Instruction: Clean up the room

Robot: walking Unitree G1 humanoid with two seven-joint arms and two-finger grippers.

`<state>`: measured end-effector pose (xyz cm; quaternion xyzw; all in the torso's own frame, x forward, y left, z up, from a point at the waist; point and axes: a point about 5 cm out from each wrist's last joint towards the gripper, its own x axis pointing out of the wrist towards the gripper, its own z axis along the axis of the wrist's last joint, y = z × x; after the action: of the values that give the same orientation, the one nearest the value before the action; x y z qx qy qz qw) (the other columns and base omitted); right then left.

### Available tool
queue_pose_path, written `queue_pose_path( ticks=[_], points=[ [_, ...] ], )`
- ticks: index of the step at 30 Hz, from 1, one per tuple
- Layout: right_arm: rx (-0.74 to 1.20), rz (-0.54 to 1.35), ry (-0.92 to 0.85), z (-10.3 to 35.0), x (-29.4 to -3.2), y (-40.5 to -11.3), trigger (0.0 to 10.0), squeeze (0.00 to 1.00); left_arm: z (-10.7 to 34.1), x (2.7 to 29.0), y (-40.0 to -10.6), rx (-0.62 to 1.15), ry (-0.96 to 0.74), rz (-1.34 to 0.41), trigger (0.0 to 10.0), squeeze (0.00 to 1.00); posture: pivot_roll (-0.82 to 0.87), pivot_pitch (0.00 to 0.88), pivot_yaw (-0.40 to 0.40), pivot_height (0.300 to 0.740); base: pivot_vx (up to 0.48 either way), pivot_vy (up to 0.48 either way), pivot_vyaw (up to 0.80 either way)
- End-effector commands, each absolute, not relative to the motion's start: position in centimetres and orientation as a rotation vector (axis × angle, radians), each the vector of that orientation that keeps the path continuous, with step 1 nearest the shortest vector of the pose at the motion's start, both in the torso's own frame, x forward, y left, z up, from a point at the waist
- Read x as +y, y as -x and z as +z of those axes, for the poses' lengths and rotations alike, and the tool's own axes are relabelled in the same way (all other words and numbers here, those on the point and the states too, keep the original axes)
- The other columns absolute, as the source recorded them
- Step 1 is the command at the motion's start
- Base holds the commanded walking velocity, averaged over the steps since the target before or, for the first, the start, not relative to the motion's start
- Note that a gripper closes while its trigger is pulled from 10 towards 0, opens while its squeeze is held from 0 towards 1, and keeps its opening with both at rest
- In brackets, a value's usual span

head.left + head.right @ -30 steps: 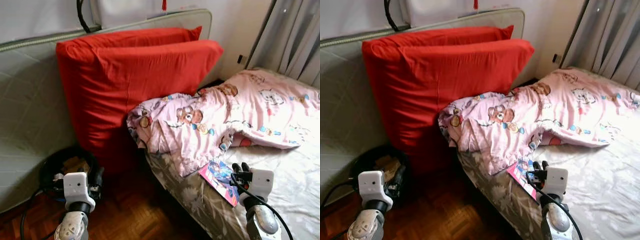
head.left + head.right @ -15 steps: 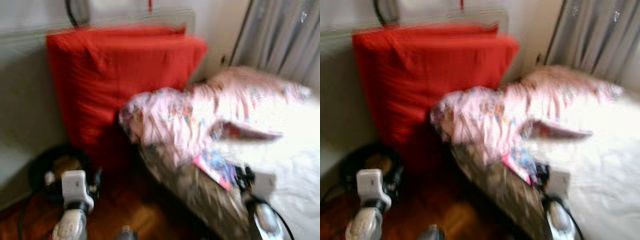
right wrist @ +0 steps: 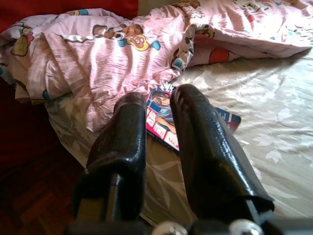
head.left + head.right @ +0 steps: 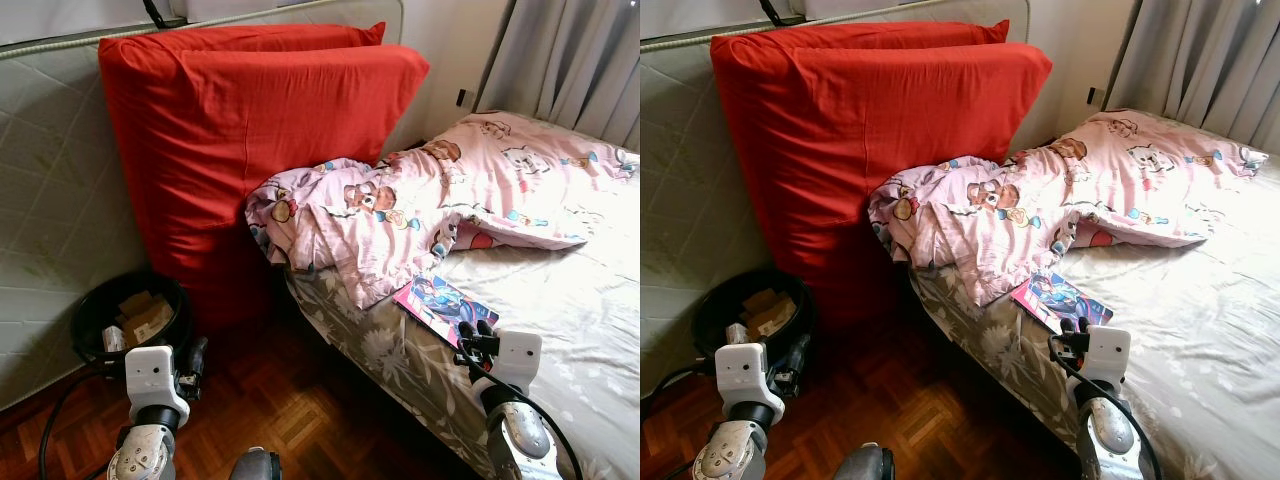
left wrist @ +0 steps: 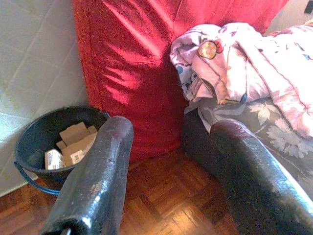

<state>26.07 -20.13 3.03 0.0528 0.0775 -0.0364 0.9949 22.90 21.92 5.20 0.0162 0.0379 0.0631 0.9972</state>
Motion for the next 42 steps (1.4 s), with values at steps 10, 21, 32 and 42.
queue_pose_path(
  ticks=[10,21,32,42],
  points=[
    [0.154,-0.08,-0.12,3.13,-19.86,-26.48,10.0,0.0,5.62,22.22,-23.13,0.077,-0.033,0.105,10.0,0.0,0.02,0.026,-0.012,0.651,0.075,0.0,0.0],
    [0.157,-0.08,-0.116,3.04,-19.68,-26.66,10.0,0.0,5.69,22.13,-23.42,0.074,-0.027,0.099,10.0,0.0,0.03,0.022,-0.013,0.651,0.337,0.0,0.0],
    [0.174,-0.09,-0.151,2.71,-19.47,-26.82,10.0,0.0,5.82,22.36,-23.19,0.075,-0.032,0.099,10.0,0.0,0.03,0.03,-0.006,0.651,0.355,0.0,-0.16],
    [0.2,-0.083,-0.117,2.15,-19.41,-27.12,10.0,0.0,5.95,22.13,-23.01,0.079,-0.033,0.084,10.0,0.0,0.04,0.06,0.009,0.651,0.241,0.0,-0.15]
  ],
)
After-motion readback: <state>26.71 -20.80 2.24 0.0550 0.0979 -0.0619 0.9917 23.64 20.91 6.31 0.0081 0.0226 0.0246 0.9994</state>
